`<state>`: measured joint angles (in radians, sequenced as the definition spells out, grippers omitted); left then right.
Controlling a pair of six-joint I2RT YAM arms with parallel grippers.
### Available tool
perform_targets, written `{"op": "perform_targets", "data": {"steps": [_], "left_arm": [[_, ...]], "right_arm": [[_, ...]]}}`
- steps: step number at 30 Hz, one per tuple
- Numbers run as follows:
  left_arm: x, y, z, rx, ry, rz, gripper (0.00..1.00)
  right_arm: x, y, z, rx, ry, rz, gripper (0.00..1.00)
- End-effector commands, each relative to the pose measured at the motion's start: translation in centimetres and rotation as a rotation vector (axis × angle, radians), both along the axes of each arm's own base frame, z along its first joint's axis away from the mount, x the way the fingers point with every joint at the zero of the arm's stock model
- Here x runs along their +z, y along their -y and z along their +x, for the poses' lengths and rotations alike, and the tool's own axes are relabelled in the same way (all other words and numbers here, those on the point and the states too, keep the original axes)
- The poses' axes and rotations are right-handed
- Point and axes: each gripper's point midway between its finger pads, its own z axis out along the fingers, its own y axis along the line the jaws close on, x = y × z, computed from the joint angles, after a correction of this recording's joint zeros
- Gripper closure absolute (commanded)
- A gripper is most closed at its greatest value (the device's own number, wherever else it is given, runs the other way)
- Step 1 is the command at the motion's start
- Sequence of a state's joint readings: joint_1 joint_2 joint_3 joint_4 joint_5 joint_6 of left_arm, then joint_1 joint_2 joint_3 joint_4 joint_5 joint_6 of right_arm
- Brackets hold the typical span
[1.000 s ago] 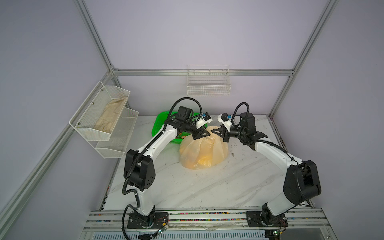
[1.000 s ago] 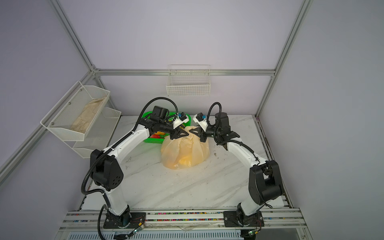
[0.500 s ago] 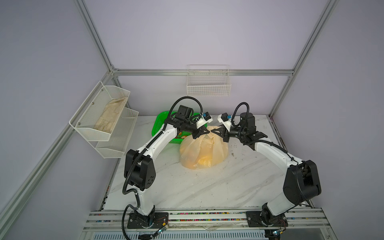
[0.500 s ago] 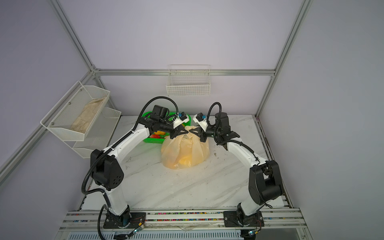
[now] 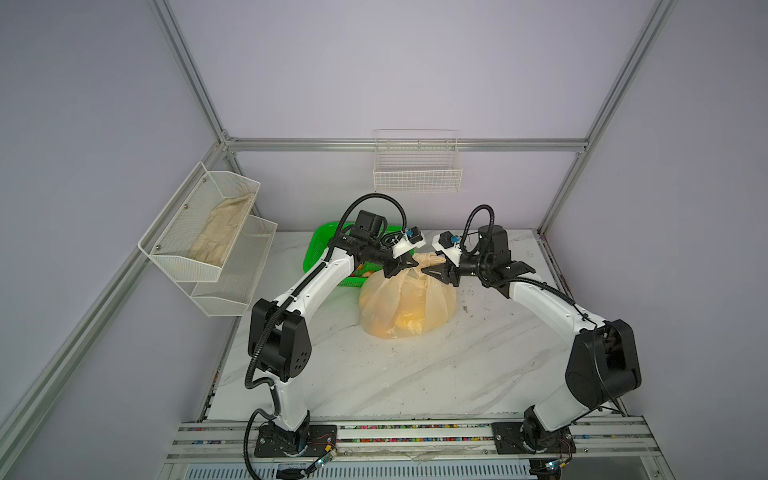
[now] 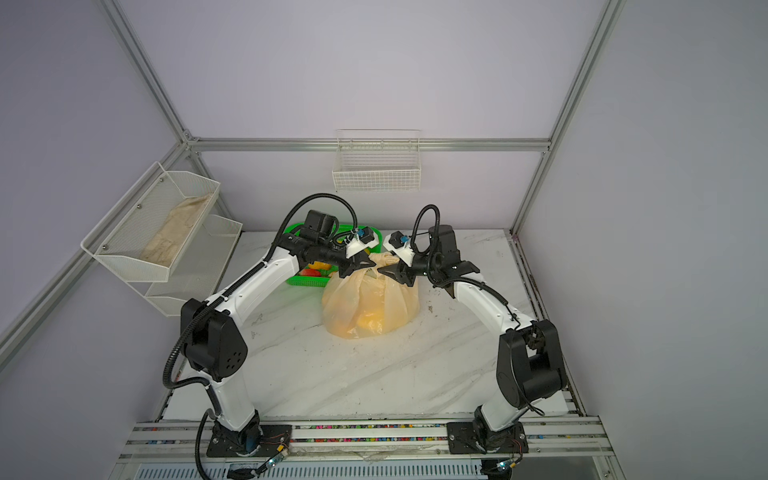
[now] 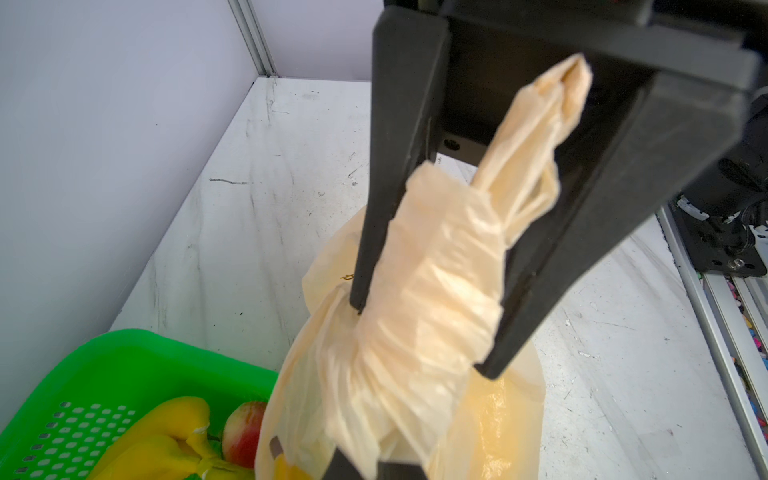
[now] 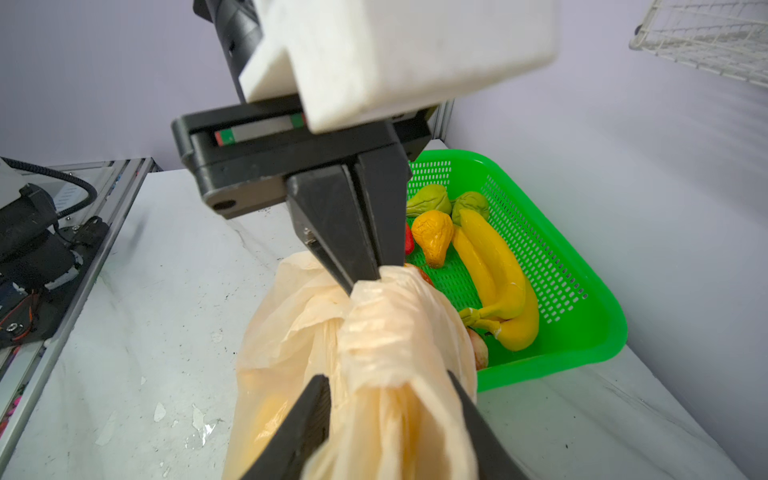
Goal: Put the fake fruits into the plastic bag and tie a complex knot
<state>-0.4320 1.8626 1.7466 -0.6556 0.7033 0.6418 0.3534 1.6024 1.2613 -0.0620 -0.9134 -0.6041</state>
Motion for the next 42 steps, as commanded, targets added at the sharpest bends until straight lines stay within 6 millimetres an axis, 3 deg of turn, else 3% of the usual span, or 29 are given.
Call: {"op": "perform_targets", "data": {"steps": [1, 18, 25, 33, 34, 37, 42], "left_arm": [[4.9, -0.2, -0.2, -0.018, 0.129, -0.042, 1.0], [4.5, 0.0, -0.1, -0.022, 0.124, -0.037, 1.0], [4.6, 0.1, -0.2, -0.024, 0.123, -0.042, 1.0], [4.8, 0.0, -0.1, -0.008, 0.125, -0.036, 0.99], [4.9, -0.2, -0.1, -0.003, 0.136, -0.029, 0.88], [5.0, -0.6, -0.2, 0.003, 0.176, -0.008, 0.73], [5.4, -0.7, 0.1, 0.022, 0.231, -0.013, 0.67]], "right_arm": [[-0.3, -0.2, -0.3, 0.065, 0.051, -0.048, 0.56], [-1.2, -0.4, 0.5, 0.094, 0.083, -0.091, 0.7], [-0.8, -0.5, 0.7, 0.085, 0.118, -0.077, 0.89], [-0.6, -0.2, 1.0, 0.052, 0.152, -0.084, 1.0], [-0.4, -0.2, 1.1, 0.045, 0.152, -0.075, 1.0], [0.2, -0.2, 1.0, 0.044, 0.154, -0.06, 1.0], [0.9, -0.3, 0.2, 0.061, 0.164, -0.028, 1.0]]}}
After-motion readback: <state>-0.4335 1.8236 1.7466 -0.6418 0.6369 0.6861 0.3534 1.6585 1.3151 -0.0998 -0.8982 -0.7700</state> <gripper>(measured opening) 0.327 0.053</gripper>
